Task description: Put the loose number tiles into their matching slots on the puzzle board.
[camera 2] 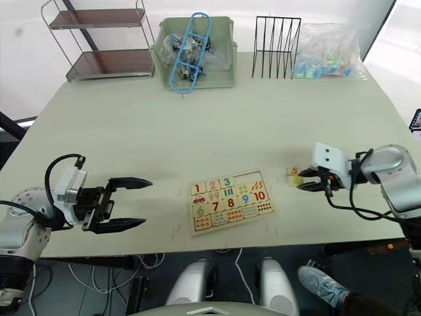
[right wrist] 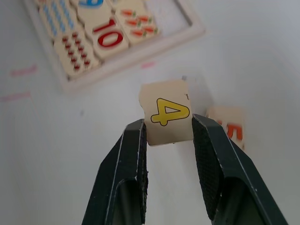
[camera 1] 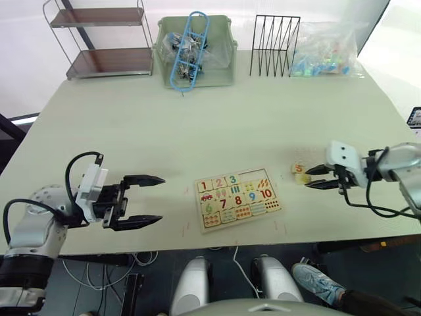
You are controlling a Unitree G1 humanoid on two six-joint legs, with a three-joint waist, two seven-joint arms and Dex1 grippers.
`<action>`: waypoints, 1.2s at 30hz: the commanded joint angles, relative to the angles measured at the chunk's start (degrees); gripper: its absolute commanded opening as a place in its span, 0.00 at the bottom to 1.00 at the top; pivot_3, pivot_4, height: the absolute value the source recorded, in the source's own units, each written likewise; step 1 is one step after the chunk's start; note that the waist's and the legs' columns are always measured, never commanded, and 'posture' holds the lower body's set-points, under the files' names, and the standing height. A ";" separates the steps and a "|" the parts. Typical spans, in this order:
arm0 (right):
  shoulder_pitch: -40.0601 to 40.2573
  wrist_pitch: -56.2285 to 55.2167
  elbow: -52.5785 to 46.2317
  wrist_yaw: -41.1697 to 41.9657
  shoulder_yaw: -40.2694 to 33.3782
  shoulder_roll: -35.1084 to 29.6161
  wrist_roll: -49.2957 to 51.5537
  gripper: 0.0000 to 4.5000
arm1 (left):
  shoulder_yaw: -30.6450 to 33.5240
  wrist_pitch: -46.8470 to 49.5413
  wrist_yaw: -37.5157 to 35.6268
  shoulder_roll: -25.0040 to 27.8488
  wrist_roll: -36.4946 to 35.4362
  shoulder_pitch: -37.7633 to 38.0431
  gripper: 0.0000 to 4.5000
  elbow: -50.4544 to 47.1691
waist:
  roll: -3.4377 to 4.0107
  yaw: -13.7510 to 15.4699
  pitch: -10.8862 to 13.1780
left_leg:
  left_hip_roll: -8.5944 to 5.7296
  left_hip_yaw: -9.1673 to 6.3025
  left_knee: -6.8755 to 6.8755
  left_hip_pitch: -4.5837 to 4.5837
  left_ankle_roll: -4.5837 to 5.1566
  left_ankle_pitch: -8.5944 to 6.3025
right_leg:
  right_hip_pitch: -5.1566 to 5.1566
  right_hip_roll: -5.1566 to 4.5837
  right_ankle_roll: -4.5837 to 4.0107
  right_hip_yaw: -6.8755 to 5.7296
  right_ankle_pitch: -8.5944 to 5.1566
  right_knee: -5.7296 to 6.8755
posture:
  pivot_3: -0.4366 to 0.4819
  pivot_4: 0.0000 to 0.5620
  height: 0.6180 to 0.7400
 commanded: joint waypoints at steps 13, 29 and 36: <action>-20.08 14.81 0.45 -0.43 14.44 8.56 -3.79 0.19 | 6.10 0.39 -0.51 -3.19 1.24 3.72 1.00 -3.86 | -0.02 0.12 0.02 | 0.00 -0.05 -0.01 -0.12 0.00 0.00 | -0.08 -0.04 -0.01 -0.09 0.00 -0.02 | 0.48 0.27 1.00; -30.49 20.06 4.99 2.36 27.95 14.73 -9.14 0.19 | 7.42 0.94 4.76 -6.55 3.75 6.69 1.00 -8.11 | -0.01 0.14 0.03 | 0.00 -0.15 -0.02 -0.19 0.00 0.00 | -0.12 -0.06 0.05 -0.21 0.05 -0.02 | 0.48 0.27 1.00; -30.51 20.14 5.13 1.66 30.40 16.52 -11.70 0.19 | 8.11 0.95 6.15 -6.87 4.06 7.19 1.00 -8.96 | -0.01 0.05 0.03 | 0.00 -0.15 -0.02 -0.19 0.00 0.00 | -0.13 -0.06 0.04 -0.22 0.05 0.00 | 0.48 0.27 1.00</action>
